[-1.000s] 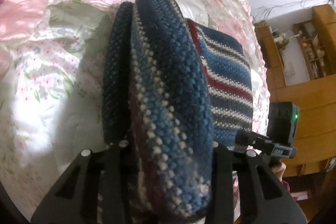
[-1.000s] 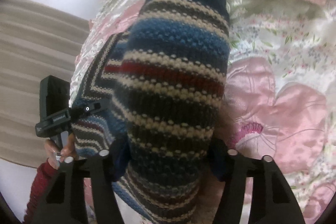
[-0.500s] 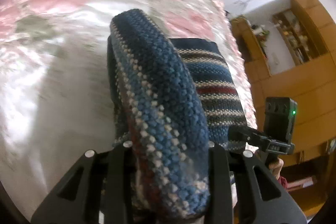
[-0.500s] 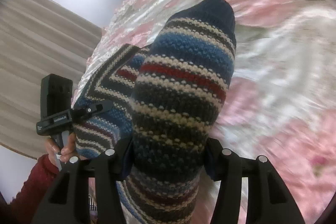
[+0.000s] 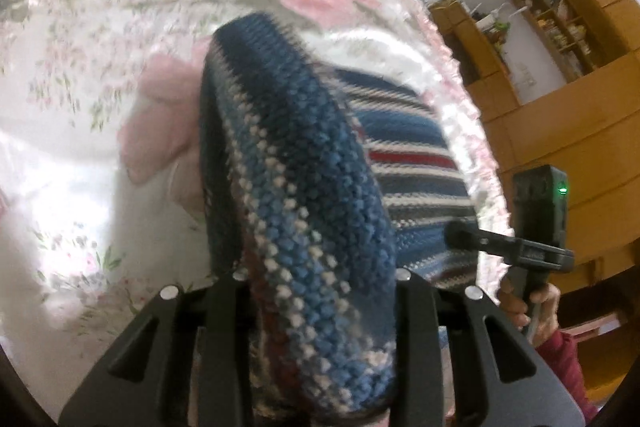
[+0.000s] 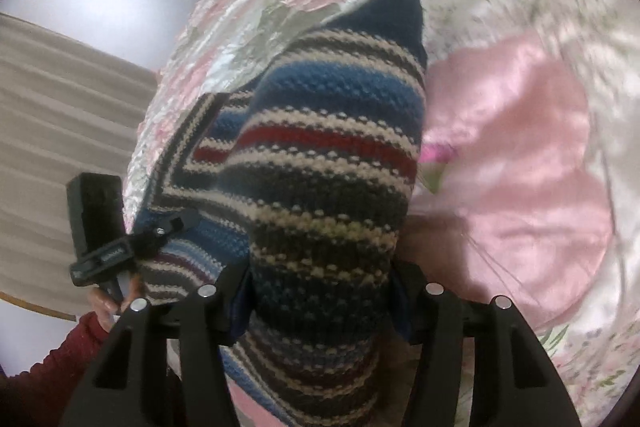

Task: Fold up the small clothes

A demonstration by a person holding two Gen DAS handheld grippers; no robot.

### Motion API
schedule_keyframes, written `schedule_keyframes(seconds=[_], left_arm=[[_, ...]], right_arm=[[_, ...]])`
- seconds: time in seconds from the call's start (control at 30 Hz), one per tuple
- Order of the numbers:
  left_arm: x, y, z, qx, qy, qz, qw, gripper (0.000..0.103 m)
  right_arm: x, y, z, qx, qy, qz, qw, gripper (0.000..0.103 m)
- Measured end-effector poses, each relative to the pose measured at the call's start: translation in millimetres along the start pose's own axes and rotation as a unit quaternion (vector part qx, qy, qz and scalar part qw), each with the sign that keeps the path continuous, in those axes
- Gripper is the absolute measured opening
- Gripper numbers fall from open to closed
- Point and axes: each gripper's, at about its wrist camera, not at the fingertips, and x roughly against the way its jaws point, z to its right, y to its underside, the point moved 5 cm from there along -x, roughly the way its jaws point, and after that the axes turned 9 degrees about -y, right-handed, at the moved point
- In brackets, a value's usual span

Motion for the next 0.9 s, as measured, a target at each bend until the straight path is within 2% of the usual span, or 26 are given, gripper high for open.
schedule_keyframes(seconds=[0.07, 0.2, 0.27, 0.4, 0.63, 0.8, 0.87, 0.9], left_arm=[[-8.1, 7.7, -10.6, 0.008, -0.007, 0.001, 0.9999, 0.033], [-7.8, 8.4, -10.1, 0.014, -0.017, 0.009, 0.9997, 0.037], [-0.6, 12.4, -8.6, 0.019, -0.023, 0.007, 0.9995, 0.042], [24.1, 21.2, -11.4, 0.038, -0.026, 0.014, 0.9988, 0.045], [66.3, 57.5, -3.7, 0.012, -0.065, 0.055, 0.9963, 0.046], [66.1, 83.4, -0.6, -0.015, -0.099, 0.057, 0.9934, 0.047], [59.9, 86.8, -5.7, -0.013, -0.113, 0.050, 0.9923, 0.048], [58.9, 89.4, -9.7, -0.007, -0.112, 0.047, 0.9925, 0.048]], right_arm=[[-5.7, 1.7, 5.0, 0.000, -0.005, 0.009, 1.000, 0.060], [-10.7, 4.6, 4.0, -0.006, -0.008, 0.015, 1.000, 0.072], [-1.9, 11.4, 3.6, -0.024, -0.016, 0.015, 0.999, 0.076], [20.4, 36.1, 1.3, -0.024, -0.009, 0.014, 1.000, 0.082], [33.7, 80.6, 1.1, -0.030, 0.011, -0.002, 0.999, 0.082], [22.8, 95.2, -2.0, -0.027, 0.010, -0.012, 1.000, 0.082], [15.8, 95.0, -0.6, -0.030, 0.013, -0.012, 0.999, 0.076], [13.6, 95.7, 1.3, -0.034, 0.010, -0.013, 0.999, 0.069]])
